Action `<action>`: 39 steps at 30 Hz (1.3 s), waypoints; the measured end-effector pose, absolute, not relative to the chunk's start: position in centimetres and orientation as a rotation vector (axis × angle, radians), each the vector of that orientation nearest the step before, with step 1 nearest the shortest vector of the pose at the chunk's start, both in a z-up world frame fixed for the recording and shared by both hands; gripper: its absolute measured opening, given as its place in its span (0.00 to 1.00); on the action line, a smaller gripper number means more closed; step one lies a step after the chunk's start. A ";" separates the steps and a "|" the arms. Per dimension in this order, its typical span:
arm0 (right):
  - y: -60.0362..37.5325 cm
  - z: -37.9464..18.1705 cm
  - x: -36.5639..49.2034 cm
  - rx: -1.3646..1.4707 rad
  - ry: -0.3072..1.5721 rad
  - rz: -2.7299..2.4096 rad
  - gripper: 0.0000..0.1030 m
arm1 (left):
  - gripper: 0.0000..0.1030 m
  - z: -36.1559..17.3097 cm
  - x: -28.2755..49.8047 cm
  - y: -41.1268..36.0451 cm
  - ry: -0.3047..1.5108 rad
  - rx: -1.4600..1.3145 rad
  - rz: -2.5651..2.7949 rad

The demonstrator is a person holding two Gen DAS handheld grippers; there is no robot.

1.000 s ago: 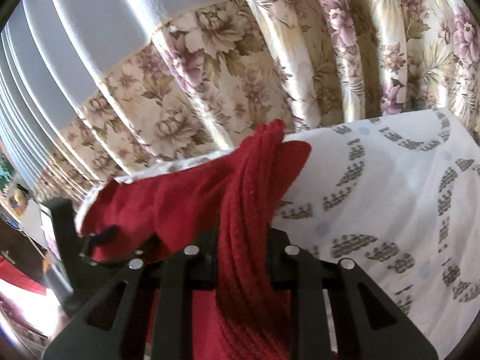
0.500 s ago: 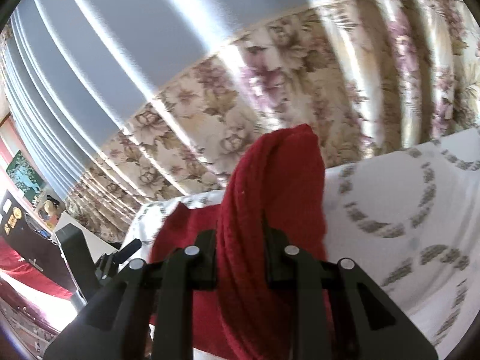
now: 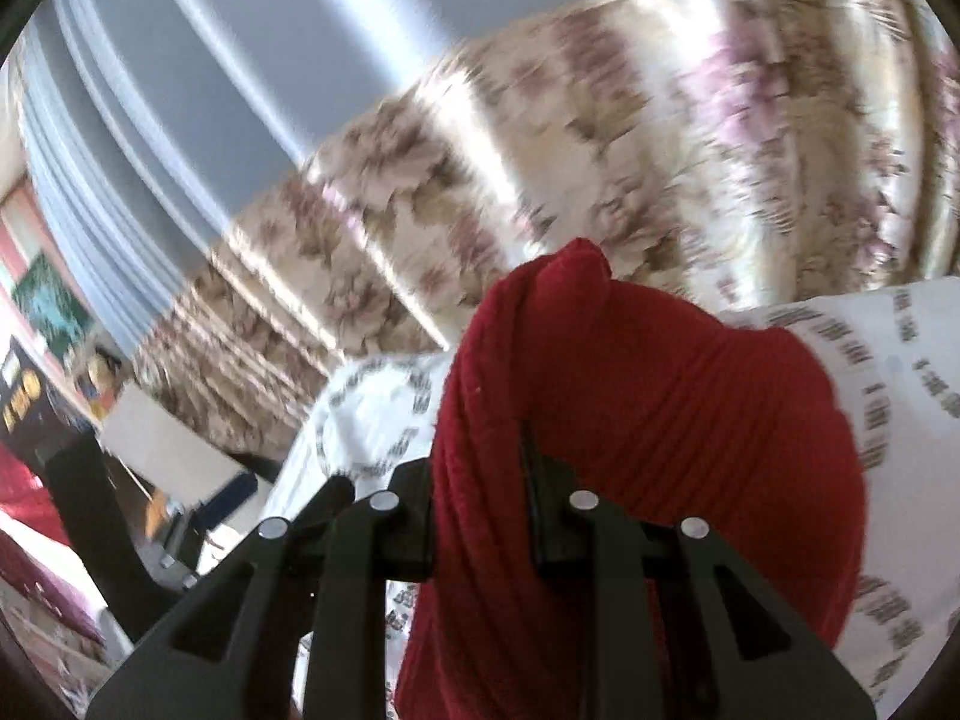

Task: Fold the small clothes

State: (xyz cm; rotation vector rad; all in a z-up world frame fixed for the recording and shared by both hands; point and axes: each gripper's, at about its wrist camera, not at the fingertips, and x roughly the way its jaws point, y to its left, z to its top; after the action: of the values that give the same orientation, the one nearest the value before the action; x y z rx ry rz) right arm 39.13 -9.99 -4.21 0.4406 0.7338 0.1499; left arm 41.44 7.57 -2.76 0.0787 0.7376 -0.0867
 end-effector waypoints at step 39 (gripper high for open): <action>-18.1 -5.2 25.7 0.207 0.671 -0.066 0.74 | 0.14 -6.3 32.2 5.1 0.772 0.145 -0.207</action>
State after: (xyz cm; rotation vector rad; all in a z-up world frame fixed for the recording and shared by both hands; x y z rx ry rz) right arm 25.71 -18.05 -5.21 0.2065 0.6713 -0.0657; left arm 32.17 5.12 -6.31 0.1455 0.7716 -0.2070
